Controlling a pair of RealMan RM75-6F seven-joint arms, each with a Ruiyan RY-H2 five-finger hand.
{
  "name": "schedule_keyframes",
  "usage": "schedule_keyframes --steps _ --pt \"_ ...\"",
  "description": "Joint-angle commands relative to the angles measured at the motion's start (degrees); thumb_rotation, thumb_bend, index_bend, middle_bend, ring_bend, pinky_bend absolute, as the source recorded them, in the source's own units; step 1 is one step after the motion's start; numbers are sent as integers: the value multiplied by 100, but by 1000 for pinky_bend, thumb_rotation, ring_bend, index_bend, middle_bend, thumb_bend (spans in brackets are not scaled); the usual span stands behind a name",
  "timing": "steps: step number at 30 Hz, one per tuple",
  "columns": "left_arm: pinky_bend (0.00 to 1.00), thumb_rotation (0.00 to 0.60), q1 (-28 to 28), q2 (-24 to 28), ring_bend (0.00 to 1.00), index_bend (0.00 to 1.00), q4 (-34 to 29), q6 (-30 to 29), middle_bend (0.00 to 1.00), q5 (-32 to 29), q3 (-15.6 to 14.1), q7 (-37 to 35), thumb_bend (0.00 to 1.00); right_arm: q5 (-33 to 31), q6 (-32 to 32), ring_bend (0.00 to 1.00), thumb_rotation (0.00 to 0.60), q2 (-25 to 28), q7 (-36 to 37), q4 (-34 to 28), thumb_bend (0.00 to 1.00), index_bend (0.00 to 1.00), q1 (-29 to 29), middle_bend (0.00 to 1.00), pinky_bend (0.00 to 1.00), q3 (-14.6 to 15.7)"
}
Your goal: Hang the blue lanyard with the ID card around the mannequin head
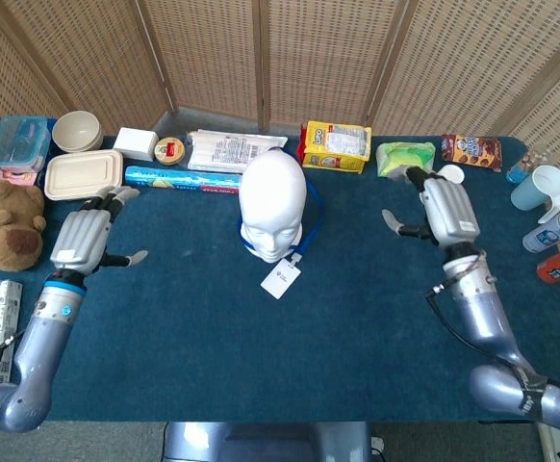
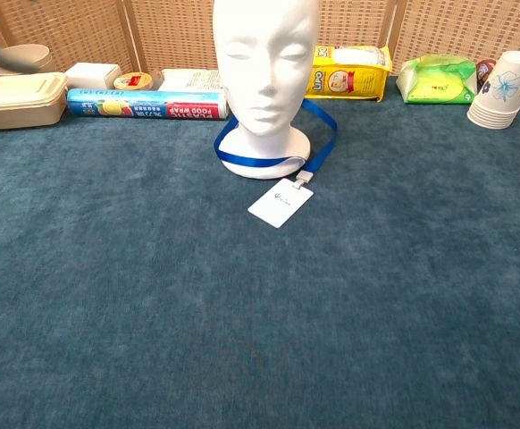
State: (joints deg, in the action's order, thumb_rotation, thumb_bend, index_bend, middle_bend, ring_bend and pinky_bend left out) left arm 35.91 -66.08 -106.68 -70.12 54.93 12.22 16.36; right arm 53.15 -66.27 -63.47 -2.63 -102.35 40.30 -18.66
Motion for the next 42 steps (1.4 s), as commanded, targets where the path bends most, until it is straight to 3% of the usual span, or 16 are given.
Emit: schedule_keyframes --steps 1,9,20,25,31,42 --pt "212 548 -624 327 57 165 -223 -417 145 728 -517 -405 83 635 -505 328 520 210 64 -380 365 316 -661 339 332 549" --pt "212 549 -1562 165 93 195 52 -1396 150 1788 -1098 -738 84 1347 -1098 346 515 333 -97 -501 361 340 -1539 363 342 1259" --pt "212 552 -2638 349 102 220 -203 -2144 164 2297 -1763 -791 86 2067 -2084 366 517 195 -938 -656 360 358 -2593 389 342 1992" --pt "212 550 -3155 372 111 234 -203 -2538 173 2616 -2031 -824 85 2404 -2560 375 515 92 -1018 -649 362 375 -3074 392 345 2182" --pt "212 552 -3474 381 112 249 -237 -2724 181 2747 -2063 -812 85 2632 -2859 375 514 26 -945 -568 361 384 -3432 406 345 2219" --pt "212 554 -3592 310 114 253 -375 -2663 181 3009 -1853 -575 86 2815 -2786 378 517 56 -745 -470 361 391 -3648 408 345 2088"
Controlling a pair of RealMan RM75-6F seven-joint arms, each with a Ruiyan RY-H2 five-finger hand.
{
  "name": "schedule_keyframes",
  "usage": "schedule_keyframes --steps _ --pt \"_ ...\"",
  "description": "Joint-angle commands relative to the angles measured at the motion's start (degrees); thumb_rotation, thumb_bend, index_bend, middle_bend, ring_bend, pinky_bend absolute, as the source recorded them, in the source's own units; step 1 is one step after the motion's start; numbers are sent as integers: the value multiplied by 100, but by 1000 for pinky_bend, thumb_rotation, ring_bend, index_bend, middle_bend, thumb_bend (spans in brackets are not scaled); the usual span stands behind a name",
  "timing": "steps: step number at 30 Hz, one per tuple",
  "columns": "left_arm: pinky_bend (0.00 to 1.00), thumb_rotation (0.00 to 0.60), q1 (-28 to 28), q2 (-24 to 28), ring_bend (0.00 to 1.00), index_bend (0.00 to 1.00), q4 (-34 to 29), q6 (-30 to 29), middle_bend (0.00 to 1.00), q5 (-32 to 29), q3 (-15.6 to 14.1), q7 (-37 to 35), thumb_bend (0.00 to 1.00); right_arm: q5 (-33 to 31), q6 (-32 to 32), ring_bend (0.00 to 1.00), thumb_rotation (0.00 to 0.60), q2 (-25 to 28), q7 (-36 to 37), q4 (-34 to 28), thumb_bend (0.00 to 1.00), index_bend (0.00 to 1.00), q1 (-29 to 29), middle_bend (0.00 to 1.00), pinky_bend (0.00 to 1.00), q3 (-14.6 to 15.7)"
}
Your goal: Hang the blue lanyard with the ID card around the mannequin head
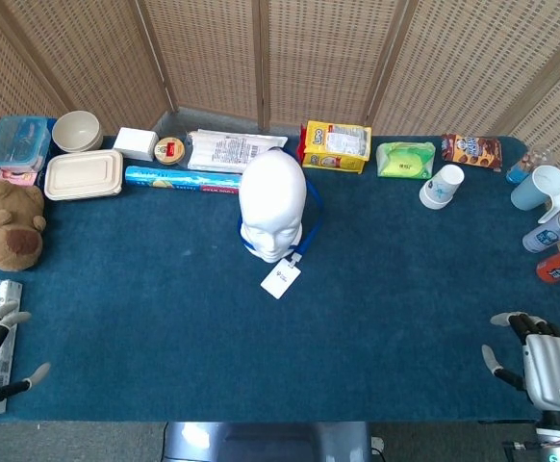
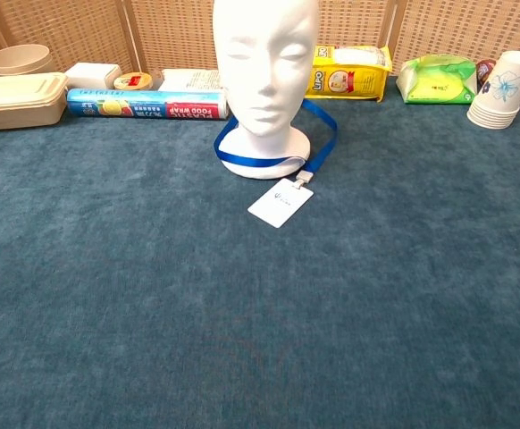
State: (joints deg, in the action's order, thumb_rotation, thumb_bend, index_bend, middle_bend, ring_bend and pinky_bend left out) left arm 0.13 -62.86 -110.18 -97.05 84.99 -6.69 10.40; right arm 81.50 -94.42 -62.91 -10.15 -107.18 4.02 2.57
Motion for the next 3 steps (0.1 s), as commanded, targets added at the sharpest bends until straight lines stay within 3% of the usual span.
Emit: schedule_keyframes --steps 1,3 --pt "212 554 -18 -18 114 253 -33 54 181 -4 56 18 86 -36 43 378 517 -5 8 18 361 393 -29 408 345 -57" --pt "212 556 -25 -26 114 254 -35 96 181 -15 89 33 86 -48 70 378 516 -12 15 23 361 397 -50 408 345 -89"
